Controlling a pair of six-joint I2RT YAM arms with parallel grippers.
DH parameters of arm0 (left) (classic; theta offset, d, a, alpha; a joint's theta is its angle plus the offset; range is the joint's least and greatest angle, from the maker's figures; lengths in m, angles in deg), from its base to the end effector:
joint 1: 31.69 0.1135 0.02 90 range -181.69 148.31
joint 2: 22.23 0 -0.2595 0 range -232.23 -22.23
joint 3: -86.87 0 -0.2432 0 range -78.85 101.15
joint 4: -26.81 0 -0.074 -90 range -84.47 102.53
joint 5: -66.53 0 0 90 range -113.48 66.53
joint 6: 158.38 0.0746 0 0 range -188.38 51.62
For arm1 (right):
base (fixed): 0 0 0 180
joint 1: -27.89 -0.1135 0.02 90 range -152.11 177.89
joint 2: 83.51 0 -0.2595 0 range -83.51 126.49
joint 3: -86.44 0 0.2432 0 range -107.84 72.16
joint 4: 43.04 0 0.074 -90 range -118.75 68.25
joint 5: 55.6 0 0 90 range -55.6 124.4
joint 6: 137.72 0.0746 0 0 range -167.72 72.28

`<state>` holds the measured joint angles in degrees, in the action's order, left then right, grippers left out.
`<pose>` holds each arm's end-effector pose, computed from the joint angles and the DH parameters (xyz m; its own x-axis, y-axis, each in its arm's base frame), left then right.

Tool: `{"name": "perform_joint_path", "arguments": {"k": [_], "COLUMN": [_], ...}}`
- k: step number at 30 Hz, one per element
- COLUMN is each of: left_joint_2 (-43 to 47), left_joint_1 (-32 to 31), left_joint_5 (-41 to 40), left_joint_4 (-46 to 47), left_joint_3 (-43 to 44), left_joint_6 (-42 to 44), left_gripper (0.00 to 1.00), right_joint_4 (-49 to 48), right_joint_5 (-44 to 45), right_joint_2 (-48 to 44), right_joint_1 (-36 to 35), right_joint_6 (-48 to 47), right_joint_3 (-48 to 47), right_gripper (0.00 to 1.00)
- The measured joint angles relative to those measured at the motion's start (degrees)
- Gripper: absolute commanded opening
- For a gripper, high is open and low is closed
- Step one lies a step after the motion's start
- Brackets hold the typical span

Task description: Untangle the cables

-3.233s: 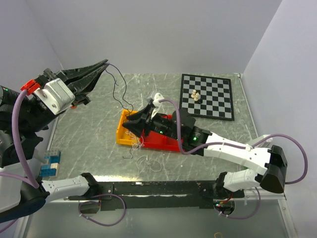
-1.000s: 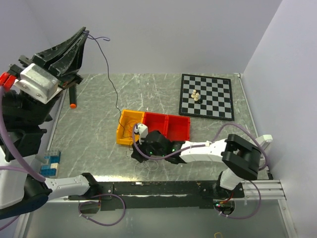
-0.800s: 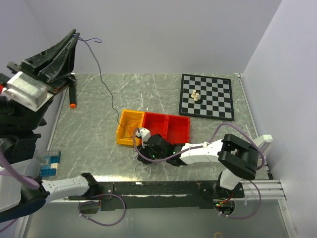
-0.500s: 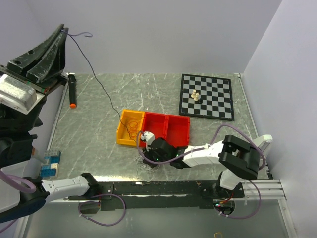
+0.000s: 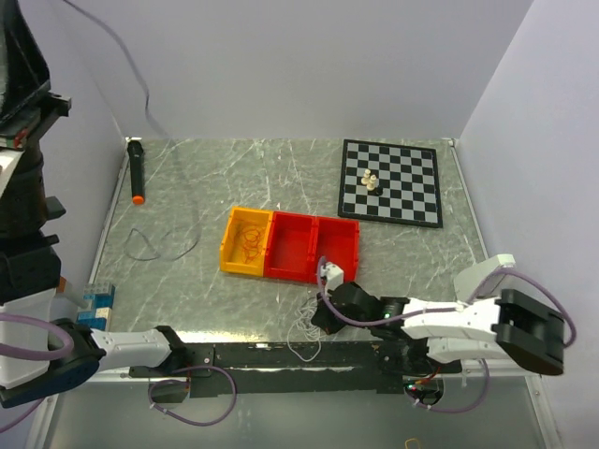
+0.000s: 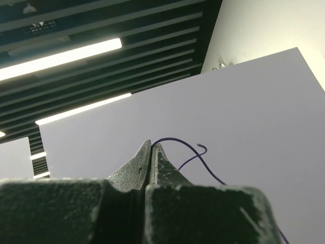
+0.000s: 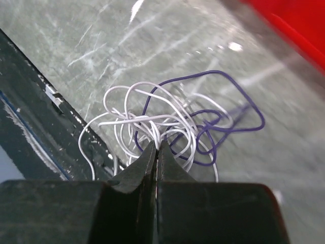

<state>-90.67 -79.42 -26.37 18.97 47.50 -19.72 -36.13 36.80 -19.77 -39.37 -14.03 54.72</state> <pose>0.0454 -0.0443 0.7203 0.9443 0.0759 -0.3202 0.0232 0.9553 0.2949 0.0906 0.2081 0.1239 -0.7063 -0.2513 -0.6619 -0.6215 0.6678 0.4096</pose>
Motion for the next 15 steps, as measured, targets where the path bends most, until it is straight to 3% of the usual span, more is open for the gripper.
{"name": "perform_joint_path", "arguments": {"k": [15], "left_joint_2": [-3.91], "left_joint_1": [-0.26], "left_joint_5": [1.09], "left_joint_4": [-1.66], "left_joint_3": [-14.88], "left_joint_6": [-5.35], "left_gripper": [0.01], "right_joint_4": [9.2], "right_joint_5": [5.38], "right_joint_2": [-19.67], "right_joint_1": [-0.11], "right_joint_6": [4.94], "right_joint_3": [3.04], "right_gripper": [0.0]}}
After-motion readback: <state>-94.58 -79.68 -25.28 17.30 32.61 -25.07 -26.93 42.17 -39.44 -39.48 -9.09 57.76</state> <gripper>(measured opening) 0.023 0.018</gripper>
